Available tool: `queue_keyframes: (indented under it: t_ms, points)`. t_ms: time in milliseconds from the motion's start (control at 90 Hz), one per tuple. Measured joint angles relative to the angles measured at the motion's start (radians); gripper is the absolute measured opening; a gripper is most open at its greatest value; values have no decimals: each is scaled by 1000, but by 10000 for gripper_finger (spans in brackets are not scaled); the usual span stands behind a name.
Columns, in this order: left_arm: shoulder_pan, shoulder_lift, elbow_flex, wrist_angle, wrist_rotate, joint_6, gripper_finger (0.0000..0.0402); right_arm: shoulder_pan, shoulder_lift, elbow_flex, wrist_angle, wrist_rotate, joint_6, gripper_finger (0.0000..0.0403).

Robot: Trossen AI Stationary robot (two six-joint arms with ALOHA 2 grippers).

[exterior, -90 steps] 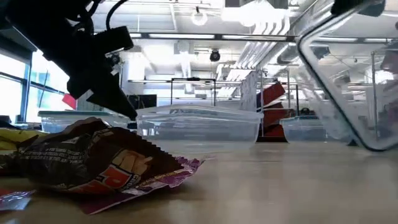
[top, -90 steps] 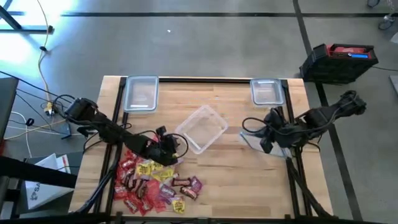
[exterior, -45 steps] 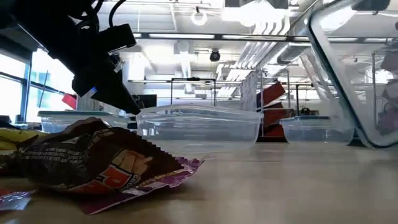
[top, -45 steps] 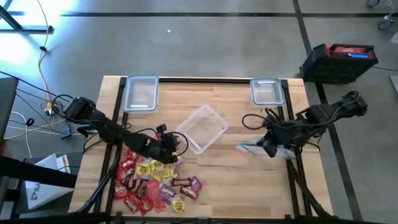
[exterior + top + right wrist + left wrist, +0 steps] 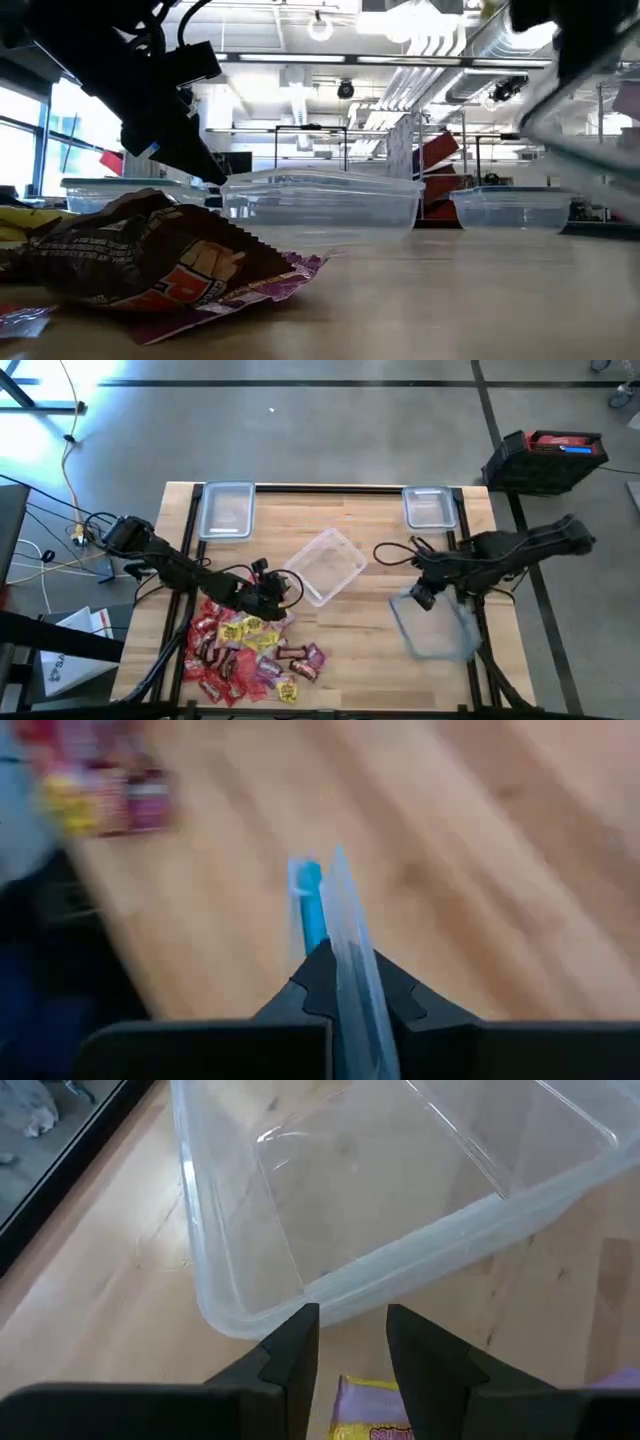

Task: Sort candy
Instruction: Open the transparent bin, then put the yellow candy into the center transparent bin

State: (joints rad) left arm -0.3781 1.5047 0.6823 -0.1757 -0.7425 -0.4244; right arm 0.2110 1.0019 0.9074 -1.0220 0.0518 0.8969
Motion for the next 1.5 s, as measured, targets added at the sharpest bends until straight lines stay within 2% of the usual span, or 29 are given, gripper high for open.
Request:
queue_keyframes:
  t_ms: [200,344,433,600,689,878,1056,1333,1500]
  points:
    - [-5,0,0,-7,0,15,106,-72,0,-174,117,73,-15,1]
    - [-31,-55,0,-19,45,33,106,-89,1,-276,185,71,-16,16]
    - [-48,-125,0,-72,135,33,106,-90,1,-309,183,73,-20,36]
    - [-55,-262,0,-227,418,-78,106,-90,1,-314,173,102,-88,78]
    - [-61,-294,0,-281,487,-146,106,-95,1,-304,167,144,-148,100]
    - [-112,-250,0,-298,543,-195,106,-105,1,-280,185,191,-243,137]
    - [-172,-178,0,-299,558,-269,112,-47,23,-274,358,149,-269,160]
    - [-206,-88,0,-304,573,-333,130,116,257,-274,534,129,-252,176]
    - [-200,-19,4,-283,536,-334,138,157,371,-274,480,123,-197,176]
